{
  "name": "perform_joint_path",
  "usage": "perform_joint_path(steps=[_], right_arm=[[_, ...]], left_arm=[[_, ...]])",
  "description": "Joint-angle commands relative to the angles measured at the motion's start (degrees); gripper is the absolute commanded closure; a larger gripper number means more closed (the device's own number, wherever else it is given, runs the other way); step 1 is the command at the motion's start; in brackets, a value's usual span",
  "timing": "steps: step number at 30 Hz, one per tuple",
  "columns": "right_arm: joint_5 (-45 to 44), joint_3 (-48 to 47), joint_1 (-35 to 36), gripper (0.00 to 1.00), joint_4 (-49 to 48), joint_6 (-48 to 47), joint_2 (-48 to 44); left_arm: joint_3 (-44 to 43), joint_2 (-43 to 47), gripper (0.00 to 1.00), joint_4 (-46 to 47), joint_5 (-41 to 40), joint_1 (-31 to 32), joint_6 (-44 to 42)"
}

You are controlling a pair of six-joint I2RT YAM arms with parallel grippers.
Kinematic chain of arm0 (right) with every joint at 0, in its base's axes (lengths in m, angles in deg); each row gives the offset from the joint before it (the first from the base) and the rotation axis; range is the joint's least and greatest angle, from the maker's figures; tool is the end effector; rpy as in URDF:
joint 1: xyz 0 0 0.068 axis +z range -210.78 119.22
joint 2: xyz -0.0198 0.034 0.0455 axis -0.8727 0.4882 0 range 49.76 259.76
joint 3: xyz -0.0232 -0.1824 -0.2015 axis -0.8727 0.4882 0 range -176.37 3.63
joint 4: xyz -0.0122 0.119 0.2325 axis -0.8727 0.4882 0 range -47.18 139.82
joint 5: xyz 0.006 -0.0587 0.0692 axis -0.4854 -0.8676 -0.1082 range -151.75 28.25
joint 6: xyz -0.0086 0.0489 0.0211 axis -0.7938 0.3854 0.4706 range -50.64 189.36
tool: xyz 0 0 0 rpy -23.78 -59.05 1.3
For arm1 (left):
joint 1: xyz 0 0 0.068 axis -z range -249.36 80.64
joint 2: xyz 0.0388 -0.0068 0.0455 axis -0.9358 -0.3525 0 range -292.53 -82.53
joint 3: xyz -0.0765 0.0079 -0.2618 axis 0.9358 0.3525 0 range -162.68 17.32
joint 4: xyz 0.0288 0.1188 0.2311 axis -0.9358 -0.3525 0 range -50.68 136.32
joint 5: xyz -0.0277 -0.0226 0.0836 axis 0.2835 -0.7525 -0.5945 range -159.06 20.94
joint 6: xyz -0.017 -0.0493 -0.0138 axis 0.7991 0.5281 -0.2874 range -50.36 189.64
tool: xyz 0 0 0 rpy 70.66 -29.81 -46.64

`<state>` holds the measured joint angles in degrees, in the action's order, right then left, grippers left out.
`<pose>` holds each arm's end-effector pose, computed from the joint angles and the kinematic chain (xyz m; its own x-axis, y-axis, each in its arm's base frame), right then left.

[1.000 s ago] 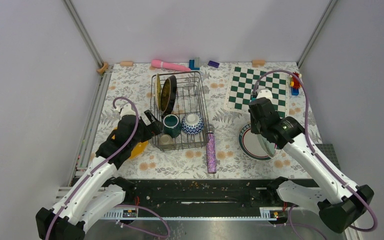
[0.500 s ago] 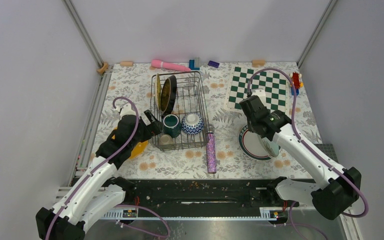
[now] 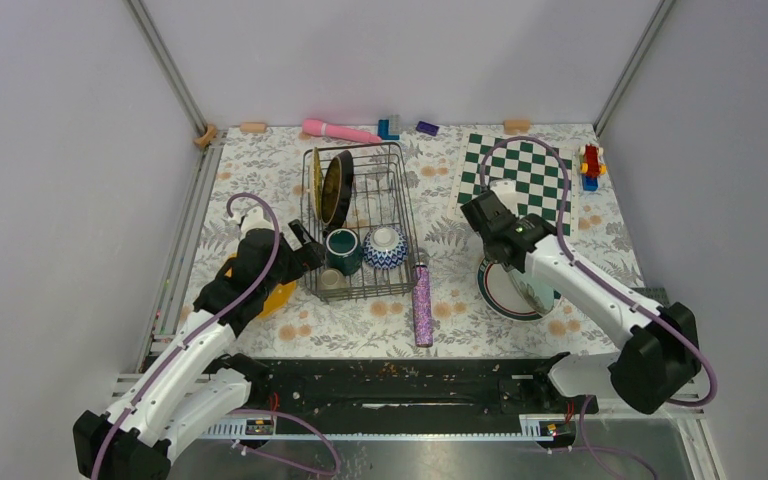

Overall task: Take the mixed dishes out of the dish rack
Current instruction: Place the plate at the center of the board.

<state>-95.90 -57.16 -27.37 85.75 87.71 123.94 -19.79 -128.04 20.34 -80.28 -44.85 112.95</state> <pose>0.2261 0.1252 0.2830 -0.7210 -0.1635 -0.6734 0.0329 0.9626 -0.2689 0.1631 -0.0667 0.2640 -0.5528 -0.4875 -0.6758 -0.1627 0.8586 -0.4862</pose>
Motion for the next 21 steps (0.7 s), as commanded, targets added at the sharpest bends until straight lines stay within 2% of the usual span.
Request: perform_joint_path(steps=[1,19,21], right_arm=[[-7.29,-2.55,1.34,1.00,-0.55,1.06,2.43],[-9.89,-0.08,3.77,0.93,-1.63,10.72,12.22],[-9.21,0.83,3.77,0.86,-3.20,11.47,12.10]], left_arm=[[-0.18,0.19,0.01,2.35,-1.86,-0.17,-0.77],[0.03,0.24,0.01,1.94,-2.76,-0.41,-0.77],[0.13,0.25,0.01,1.98,-2.92,-0.43,-0.77]])
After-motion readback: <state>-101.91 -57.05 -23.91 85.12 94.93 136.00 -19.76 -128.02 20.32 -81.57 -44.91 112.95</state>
